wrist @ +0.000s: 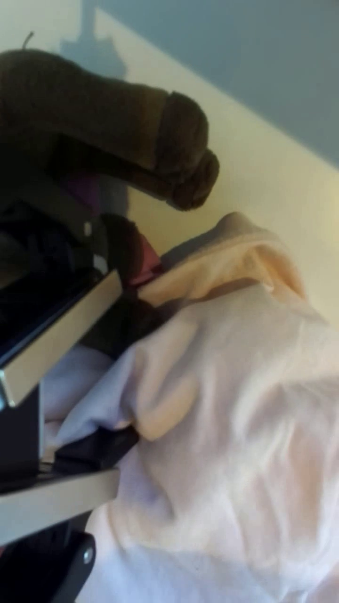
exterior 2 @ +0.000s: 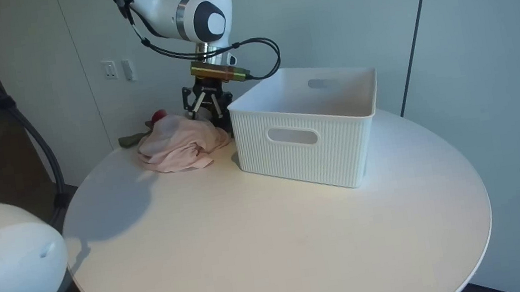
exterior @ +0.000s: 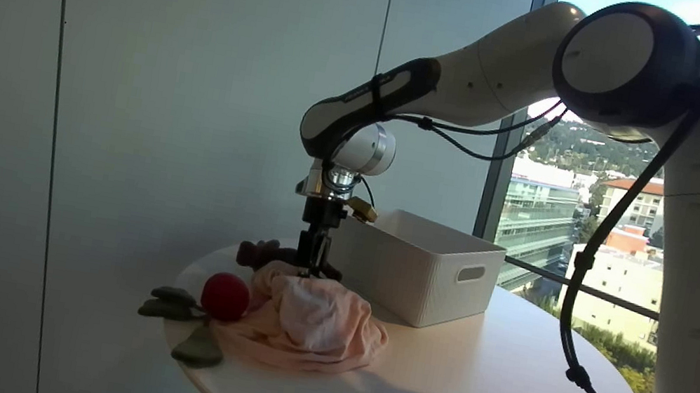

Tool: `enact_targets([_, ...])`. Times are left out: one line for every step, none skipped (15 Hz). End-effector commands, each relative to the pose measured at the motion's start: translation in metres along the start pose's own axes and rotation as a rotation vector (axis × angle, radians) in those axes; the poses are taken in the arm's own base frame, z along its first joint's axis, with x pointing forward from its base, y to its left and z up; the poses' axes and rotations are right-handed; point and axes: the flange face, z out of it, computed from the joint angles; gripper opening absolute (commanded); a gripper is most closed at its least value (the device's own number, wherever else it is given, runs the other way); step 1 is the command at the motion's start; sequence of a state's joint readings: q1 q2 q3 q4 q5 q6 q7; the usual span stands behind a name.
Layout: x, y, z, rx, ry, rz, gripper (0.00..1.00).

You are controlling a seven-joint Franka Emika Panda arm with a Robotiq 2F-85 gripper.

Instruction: Put the items on the table in the storage container.

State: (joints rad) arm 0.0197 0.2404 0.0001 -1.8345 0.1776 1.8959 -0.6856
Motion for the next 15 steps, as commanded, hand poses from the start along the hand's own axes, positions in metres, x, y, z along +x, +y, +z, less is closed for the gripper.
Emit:
enact_targets([-0.007, 0.005, -0.028, 0.009, -0.001, 0.051, 0.36])
enact_targets([-0.013, -0.002, -0.043, 0.014, 0.014, 0.053, 0.27])
enact_targets([-0.015, -0.005, -0.052, 0.018, 0.024, 0.053, 0.20])
enact_targets([-0.020, -0.014, -0.070, 0.014, 0.045, 0.041, 0.13])
enact_targets([-0.025, -0.024, -0.090, -0.002, 0.068, 0.023, 0.05])
enact_targets([-0.032, -0.036, -0.112, -0.029, 0.094, 0.002, 0.04])
enact_targets([-0.037, -0.045, -0.129, -0.060, 0.121, -0.005, 0.02])
enact_targets([-0.045, -0.055, -0.151, -0.097, 0.157, -0.010, 0.00])
enact_targets([-0.053, -0.065, -0.172, -0.125, 0.197, -0.016, 0.00])
enact_targets([-0.064, -0.076, -0.193, -0.147, 0.198, -0.006, 0.15])
enact_targets([-0.075, -0.085, -0.212, -0.151, 0.217, -0.021, 0.27])
enact_targets([-0.075, -0.086, -0.213, -0.123, 0.194, -0.034, 0.32])
enact_targets([-0.078, -0.088, -0.214, -0.106, 0.172, -0.051, 0.40])
enact_targets([-0.074, -0.089, -0.204, -0.079, 0.140, -0.065, 0.47])
enact_targets([-0.074, -0.091, -0.200, -0.064, 0.116, -0.064, 0.56])
